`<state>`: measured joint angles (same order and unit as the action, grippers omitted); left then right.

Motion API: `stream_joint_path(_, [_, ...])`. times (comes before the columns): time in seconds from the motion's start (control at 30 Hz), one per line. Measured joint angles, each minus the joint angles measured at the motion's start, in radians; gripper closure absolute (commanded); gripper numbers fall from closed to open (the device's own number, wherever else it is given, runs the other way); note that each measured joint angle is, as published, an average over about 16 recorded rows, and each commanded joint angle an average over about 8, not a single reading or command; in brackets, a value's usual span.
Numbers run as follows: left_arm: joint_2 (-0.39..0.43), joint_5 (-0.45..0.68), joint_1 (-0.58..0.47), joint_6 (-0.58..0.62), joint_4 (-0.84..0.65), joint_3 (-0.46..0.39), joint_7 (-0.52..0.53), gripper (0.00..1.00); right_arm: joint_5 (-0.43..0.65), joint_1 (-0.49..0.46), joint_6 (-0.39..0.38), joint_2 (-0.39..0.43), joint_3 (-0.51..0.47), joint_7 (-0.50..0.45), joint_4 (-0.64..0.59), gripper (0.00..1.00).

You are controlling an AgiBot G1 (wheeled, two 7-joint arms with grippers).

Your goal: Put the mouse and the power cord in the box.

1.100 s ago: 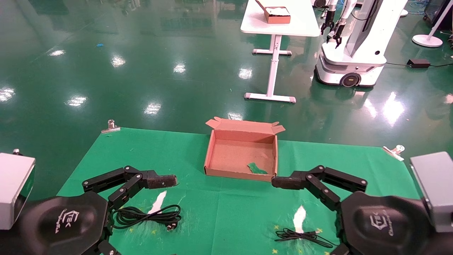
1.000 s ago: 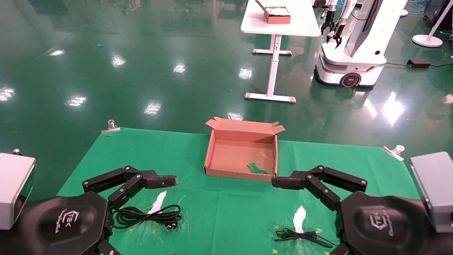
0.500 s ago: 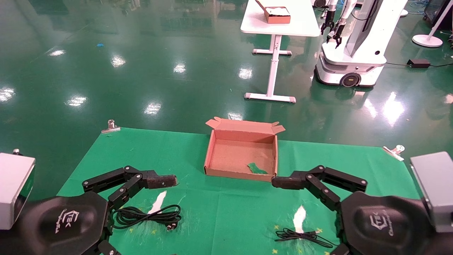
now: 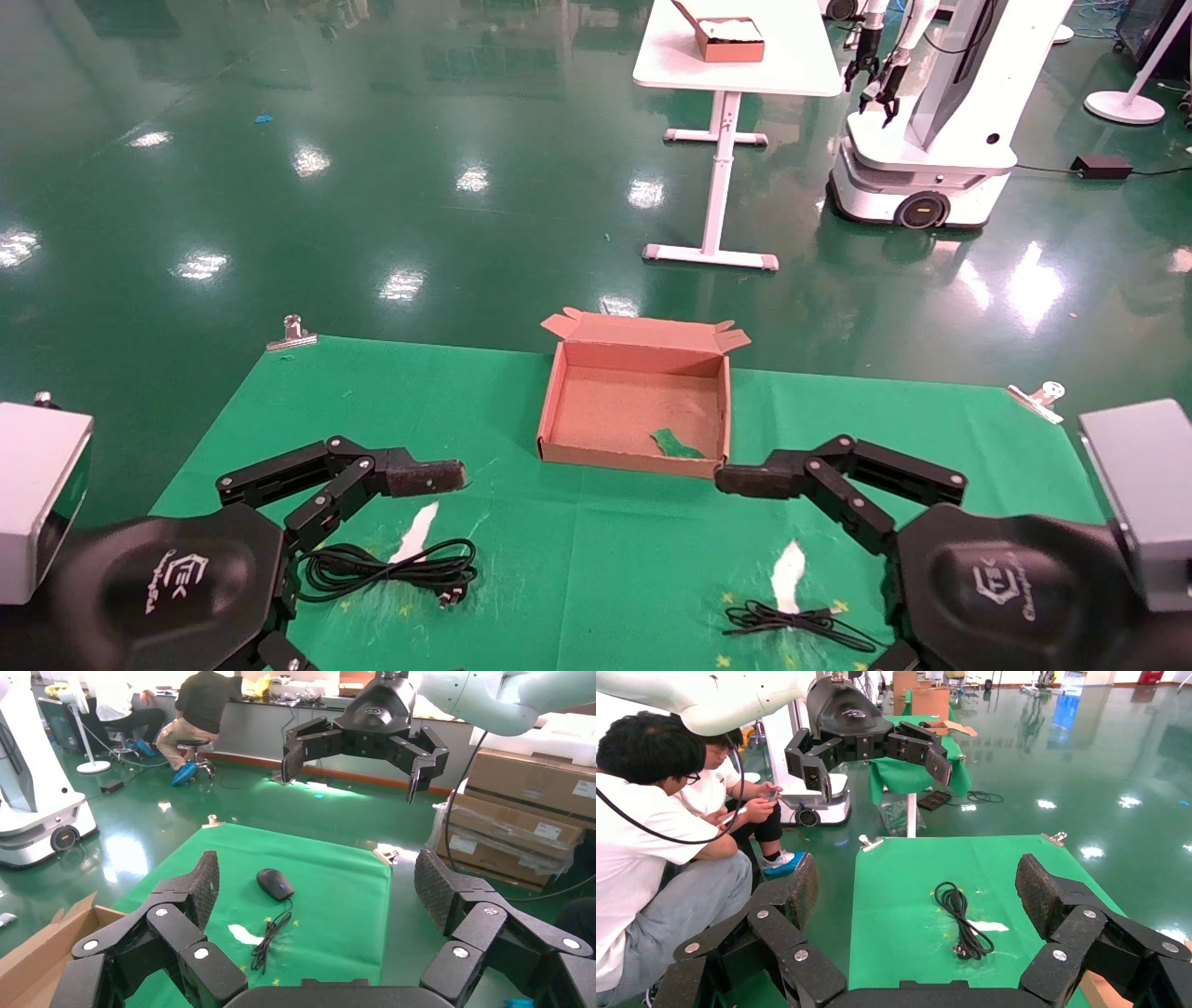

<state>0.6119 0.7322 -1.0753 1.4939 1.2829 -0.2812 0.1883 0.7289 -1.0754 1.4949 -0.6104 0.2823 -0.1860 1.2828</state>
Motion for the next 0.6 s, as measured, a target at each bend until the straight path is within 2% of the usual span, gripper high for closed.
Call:
stream_joint_path(0.43, [-0.001,0.003,0.001,0.0,0.0,-0.001,0.0,0.0,0.001,0.001,0.0,0.0,0.0,0.0,0.0,0.0])
stream_joint_path(0.6, [-0.009,0.073,-0.01,-0.009,0.011,-0.022,-0.006,0.0,0.031,0.006,-0.003,0.011,0.01,0.002,-0.003,0.0])
